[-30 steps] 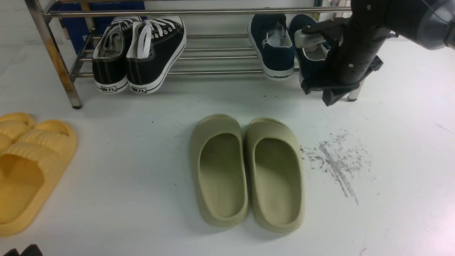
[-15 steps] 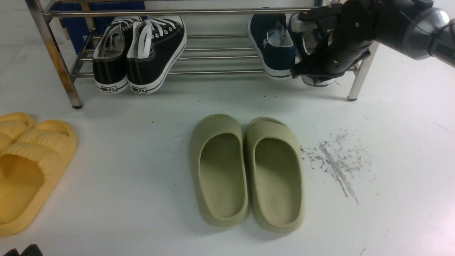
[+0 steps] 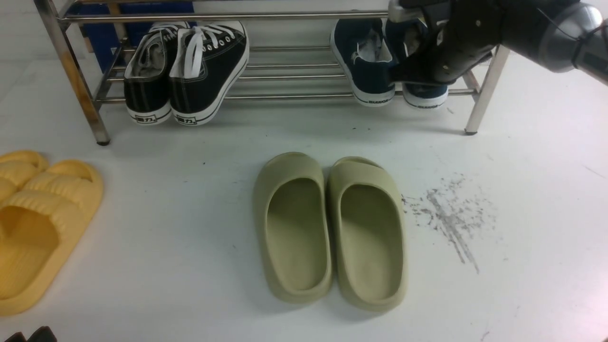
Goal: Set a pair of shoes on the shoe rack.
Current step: Use the right arm to put a shoe into the shoe rack
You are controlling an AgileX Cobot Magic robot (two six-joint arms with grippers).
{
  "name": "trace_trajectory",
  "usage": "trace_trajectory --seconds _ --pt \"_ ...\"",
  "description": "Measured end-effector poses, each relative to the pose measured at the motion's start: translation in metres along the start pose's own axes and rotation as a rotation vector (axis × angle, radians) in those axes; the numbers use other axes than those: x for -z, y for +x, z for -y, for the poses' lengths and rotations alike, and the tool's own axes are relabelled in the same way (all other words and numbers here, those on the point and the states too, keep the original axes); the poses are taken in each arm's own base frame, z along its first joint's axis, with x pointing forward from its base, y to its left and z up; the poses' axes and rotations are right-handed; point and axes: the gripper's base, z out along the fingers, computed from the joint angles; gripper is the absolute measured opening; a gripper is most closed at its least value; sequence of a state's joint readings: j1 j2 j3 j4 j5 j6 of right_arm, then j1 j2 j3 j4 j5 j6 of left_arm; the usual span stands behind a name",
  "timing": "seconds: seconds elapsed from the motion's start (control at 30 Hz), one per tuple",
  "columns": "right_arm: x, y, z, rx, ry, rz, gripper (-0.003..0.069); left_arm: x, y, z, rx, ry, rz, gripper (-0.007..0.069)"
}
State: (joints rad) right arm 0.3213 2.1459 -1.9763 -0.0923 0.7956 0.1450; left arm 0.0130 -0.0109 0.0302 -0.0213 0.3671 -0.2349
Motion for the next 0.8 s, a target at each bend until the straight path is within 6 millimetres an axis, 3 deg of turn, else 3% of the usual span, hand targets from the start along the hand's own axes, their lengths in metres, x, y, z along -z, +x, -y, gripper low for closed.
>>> trace_trajectory --seconds 0.23,0.3,0.6,0.8 --pt "0.033 0.003 0.006 0.069 0.017 -0.127 0.0005 0.000 0.000 0.000 0.000 0.000 0.000 0.0238" --pt "0.032 0.003 0.010 0.077 0.032 -0.131 0.0005 0.000 0.000 0.000 0.000 0.000 0.000 0.0238" --pt "-0.023 0.011 0.014 0.100 0.043 -0.078 0.0005 0.000 0.000 0.000 0.000 0.000 0.000 0.0238" --pt "-0.026 0.001 0.010 0.065 0.018 0.041 0.0005 0.000 0.000 0.000 0.000 0.000 0.000 0.0238"
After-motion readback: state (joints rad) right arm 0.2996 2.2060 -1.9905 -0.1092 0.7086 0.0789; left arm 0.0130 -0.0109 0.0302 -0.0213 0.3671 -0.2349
